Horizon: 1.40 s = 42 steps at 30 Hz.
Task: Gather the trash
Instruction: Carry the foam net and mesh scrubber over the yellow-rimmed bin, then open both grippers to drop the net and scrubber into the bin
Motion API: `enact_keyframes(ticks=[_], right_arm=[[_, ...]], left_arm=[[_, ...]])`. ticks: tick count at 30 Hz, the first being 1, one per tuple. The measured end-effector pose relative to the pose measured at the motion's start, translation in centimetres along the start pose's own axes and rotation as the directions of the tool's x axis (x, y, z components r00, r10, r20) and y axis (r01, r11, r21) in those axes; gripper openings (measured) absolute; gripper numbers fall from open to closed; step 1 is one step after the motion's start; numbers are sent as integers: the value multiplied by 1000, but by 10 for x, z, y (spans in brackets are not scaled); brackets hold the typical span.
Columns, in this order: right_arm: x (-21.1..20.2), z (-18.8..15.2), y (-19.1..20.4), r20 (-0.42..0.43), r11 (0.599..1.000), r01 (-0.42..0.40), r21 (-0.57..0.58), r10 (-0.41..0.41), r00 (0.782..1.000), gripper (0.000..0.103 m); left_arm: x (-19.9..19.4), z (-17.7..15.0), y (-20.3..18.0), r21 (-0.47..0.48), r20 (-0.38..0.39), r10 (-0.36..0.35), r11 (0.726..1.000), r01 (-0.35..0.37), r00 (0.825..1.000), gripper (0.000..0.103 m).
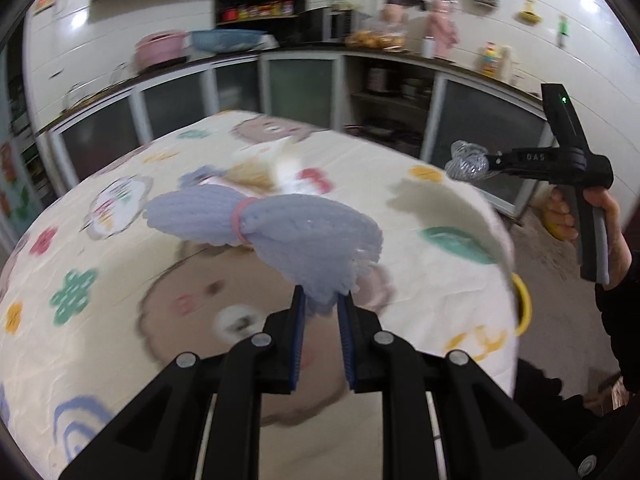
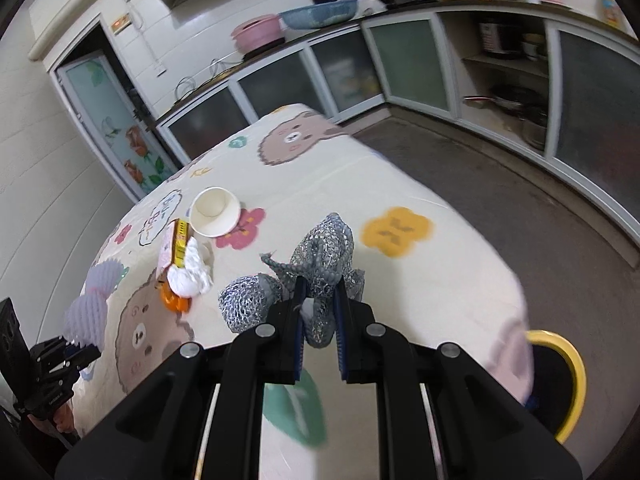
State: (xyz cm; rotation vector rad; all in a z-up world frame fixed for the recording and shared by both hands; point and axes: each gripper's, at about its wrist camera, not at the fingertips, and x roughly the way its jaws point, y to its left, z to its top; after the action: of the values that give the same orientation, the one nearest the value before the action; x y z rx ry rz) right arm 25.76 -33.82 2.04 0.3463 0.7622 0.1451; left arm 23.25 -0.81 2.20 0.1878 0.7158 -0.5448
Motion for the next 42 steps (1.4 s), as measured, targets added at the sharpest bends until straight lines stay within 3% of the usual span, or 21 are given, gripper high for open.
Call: enact_keyframes(ticks=[4,6,10,18,23,27,30,31,39,42], right_arm=[[-38,-17,-28,26,998,45,38,-46,999,12],[-58,-27,-43,39,995,73,64,-75,996,12],[-94,-50,-77,57,984,125,129,-133,989,12],[-135,-90,-132,65,945,243,220,-263,963,12],[-131,-115,-168,24,908,308,284,-328,944,12],[-117,-133,-196,-22,881,344,326,-356,934,12],[-105,-145,-217,-58,860,353,368,-358,932,12],[-101,-148,-223,-68,854,350,384,-352,934,12],[-64,-166,-265,-164,800,401,447,-367,916,12],[-54,-170,-277,-195,785,410,465,-361,912,13]], left_arm=[[11,16,-39,62,8,-70,996,69,998,15],[19,26,-63,86,10,-134,987,133,991,15],[32,41,-107,159,15,-197,968,193,980,15],[67,68,-196,257,-49,-366,894,366,929,15],[105,81,-251,286,-138,-442,839,462,887,15],[141,86,-295,267,-224,-495,797,541,840,15],[163,84,-317,259,-268,-503,784,564,822,15],[173,84,-325,246,-290,-512,777,580,809,15],[230,84,-362,203,-387,-497,776,598,776,15],[242,85,-368,207,-400,-487,777,594,776,16]])
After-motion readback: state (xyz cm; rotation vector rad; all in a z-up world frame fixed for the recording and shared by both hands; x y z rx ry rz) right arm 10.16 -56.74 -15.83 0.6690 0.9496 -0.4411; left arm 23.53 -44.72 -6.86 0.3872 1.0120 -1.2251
